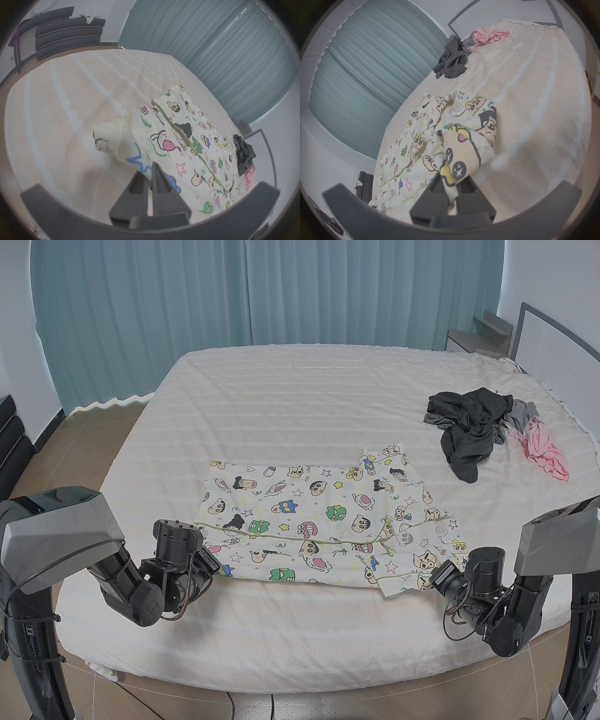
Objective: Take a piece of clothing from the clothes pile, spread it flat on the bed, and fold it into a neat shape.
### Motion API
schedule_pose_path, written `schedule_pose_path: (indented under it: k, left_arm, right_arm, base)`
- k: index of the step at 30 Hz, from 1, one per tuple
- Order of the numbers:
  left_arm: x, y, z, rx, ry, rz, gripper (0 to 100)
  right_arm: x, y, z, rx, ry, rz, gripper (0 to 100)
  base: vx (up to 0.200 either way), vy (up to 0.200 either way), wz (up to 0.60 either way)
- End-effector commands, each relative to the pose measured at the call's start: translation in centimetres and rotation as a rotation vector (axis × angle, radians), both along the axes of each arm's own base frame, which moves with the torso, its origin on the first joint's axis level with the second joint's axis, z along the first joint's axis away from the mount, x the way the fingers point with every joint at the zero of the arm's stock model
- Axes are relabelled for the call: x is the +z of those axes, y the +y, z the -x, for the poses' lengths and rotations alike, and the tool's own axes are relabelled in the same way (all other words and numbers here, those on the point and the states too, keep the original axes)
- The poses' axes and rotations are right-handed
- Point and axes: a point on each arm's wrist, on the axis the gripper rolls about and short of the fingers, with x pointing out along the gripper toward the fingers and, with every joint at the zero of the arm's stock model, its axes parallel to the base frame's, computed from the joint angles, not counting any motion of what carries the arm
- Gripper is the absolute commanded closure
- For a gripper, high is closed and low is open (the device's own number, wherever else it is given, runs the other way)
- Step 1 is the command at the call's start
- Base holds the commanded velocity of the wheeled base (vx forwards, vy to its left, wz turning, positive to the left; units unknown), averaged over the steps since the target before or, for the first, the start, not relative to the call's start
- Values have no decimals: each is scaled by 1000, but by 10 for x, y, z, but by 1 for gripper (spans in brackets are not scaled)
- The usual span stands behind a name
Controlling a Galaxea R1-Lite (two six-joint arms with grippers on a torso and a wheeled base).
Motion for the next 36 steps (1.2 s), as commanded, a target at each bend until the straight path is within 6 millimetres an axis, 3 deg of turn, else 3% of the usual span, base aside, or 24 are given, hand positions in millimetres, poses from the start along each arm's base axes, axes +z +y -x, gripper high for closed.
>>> schedule_pose_path:
  k: [1,18,28,36]
  left_arm:
    - [7,2,7,-3,-3,-2,100]
    - [17,-8,32,-54,79,-27,100]
    - [7,-8,55,-82,150,-51,100]
    - [4,-7,54,-83,157,-43,100]
  right_arm:
    - [8,-3,9,4,-2,4,100]
    - [6,-11,32,18,34,27,100]
    - [1,-16,50,46,88,36,100]
    - [-6,-15,45,53,97,45,100]
  base:
    - [0,0,0]
    - [0,0,0]
    - [0,0,0]
    - [0,0,0]
